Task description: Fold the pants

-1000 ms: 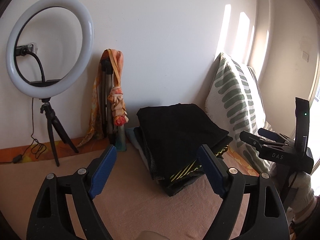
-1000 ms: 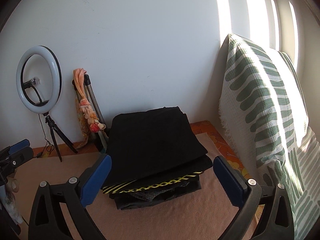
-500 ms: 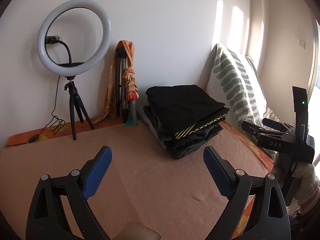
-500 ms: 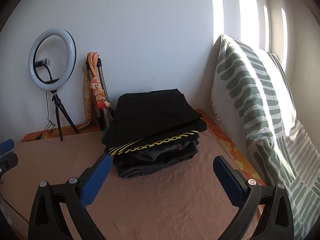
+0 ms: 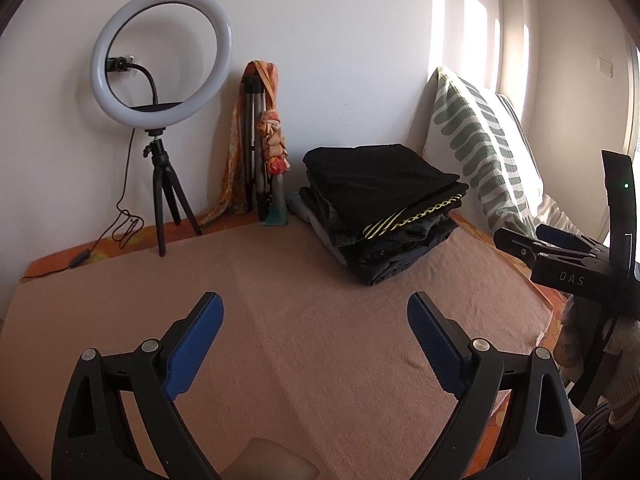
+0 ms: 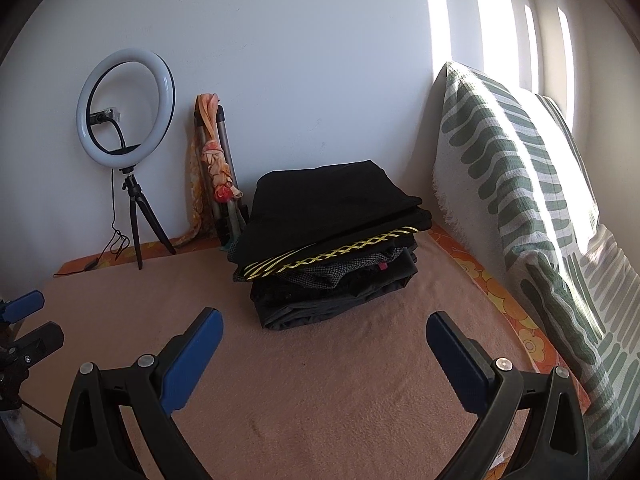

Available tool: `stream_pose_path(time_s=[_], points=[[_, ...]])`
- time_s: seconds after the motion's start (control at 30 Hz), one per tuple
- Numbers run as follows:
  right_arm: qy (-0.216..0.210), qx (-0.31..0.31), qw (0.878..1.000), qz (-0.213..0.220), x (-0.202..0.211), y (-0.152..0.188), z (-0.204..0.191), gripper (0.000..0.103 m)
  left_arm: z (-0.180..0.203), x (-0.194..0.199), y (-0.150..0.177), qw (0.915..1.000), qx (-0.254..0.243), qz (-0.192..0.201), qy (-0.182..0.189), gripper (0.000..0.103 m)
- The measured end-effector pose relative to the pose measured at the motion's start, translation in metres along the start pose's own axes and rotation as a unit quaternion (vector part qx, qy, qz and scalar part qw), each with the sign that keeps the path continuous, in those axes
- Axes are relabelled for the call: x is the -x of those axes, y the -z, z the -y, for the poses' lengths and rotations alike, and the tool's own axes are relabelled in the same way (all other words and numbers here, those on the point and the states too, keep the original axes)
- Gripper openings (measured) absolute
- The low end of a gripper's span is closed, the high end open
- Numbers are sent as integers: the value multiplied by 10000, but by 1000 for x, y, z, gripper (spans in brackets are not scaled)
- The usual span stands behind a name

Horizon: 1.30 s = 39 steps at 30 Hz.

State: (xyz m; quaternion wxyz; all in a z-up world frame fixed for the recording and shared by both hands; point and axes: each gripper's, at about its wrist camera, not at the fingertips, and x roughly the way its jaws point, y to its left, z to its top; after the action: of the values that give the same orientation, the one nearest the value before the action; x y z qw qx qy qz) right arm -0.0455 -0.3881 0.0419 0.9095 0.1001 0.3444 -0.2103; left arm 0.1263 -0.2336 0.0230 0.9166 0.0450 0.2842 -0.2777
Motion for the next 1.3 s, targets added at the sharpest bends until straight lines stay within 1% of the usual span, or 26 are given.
stream_pose_path(time_s=[0.1, 0.23, 0.37, 0.5, 0.63, 0.87, 1.3], points=[[38, 32, 10000, -7, -2, 4, 2, 103, -4, -4, 6, 9998, 174, -88, 58, 93], [29, -10, 10000, -14, -3, 6, 5, 103, 0, -3, 11, 10000, 34, -85, 26, 93], [22, -63, 10000, 38, 0, 6, 8, 103, -3, 0, 11, 9999, 121, -69, 79, 93], [47, -96, 9999, 62, 2, 5, 10, 103, -5, 5, 11, 9999, 117, 25, -34, 93], [34, -120, 9999, 52, 1, 6, 10, 103, -11, 5, 11, 9998, 187, 28, -74, 93], [33, -40, 9999, 126, 3, 5, 3, 103, -14, 6, 12, 9998, 170, -5, -124, 93], [37, -15, 9999, 124, 3, 5, 0, 103, -10, 11, 13, 9999, 84, 40, -136, 93]])
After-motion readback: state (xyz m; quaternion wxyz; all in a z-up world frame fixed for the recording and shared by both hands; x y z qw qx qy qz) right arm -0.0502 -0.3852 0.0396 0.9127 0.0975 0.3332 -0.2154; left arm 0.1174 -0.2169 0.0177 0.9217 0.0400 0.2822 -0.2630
